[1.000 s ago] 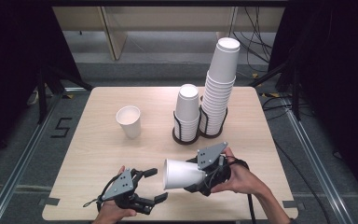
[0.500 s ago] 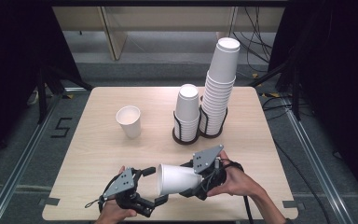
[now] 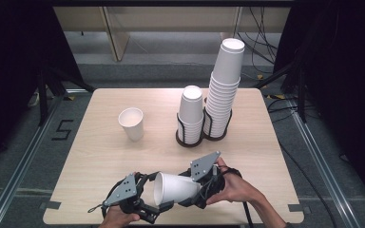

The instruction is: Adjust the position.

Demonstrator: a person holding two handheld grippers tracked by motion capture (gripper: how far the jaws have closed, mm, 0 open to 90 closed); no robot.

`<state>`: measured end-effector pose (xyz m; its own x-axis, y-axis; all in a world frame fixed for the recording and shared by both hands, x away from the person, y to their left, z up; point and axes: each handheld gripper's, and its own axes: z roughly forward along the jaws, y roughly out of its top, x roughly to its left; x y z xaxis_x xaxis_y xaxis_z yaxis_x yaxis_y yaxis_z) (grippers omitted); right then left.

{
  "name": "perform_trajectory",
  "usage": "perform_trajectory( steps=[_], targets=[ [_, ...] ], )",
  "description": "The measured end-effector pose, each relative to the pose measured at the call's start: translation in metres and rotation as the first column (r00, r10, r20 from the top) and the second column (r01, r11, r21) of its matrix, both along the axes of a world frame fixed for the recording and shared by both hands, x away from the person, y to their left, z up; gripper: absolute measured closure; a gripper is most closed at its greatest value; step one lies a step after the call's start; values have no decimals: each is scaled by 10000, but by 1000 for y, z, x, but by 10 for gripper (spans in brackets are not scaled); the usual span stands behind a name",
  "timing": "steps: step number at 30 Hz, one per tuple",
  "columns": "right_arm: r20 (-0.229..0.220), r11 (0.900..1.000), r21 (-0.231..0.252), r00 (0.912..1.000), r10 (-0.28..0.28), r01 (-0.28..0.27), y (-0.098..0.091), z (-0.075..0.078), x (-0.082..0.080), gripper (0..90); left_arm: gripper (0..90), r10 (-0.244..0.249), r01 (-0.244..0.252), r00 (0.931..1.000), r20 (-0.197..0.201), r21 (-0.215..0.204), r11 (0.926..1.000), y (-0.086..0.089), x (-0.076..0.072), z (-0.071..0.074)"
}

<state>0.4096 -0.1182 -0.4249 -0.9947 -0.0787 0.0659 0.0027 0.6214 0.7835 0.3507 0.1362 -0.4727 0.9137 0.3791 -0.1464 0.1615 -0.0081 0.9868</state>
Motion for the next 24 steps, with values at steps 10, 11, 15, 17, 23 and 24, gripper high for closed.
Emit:
perform_trajectory(
  steps=[10,11,15,17,23,24],
  targets=[
    [-99,9998,-141,9999,-120,119,0,-2,-1,209,83,-27,15,9996,284,410,9992,-1,-2,3],
    [-4,9993,-308,9997,-228,227,0,-1,-1,201,85,-42,26,9994,343,483,9988,-2,-2,3],
    [507,9917,-1037,9962,-705,755,4,1,-6,164,86,53,-82,9993,358,814,9966,-2,-2,4],
    [850,9867,-1356,9933,-781,892,6,3,-9,175,86,125,-147,9995,298,767,9969,-1,-2,5],
    [1668,9749,-2012,9840,-622,958,11,-1,-12,229,82,207,-229,9995,241,962,9951,-2,-2,7],
    [1641,9733,-2086,9845,-619,960,12,-2,-12,232,78,232,-254,9994,244,946,9952,-3,-3,6]
  ],
)
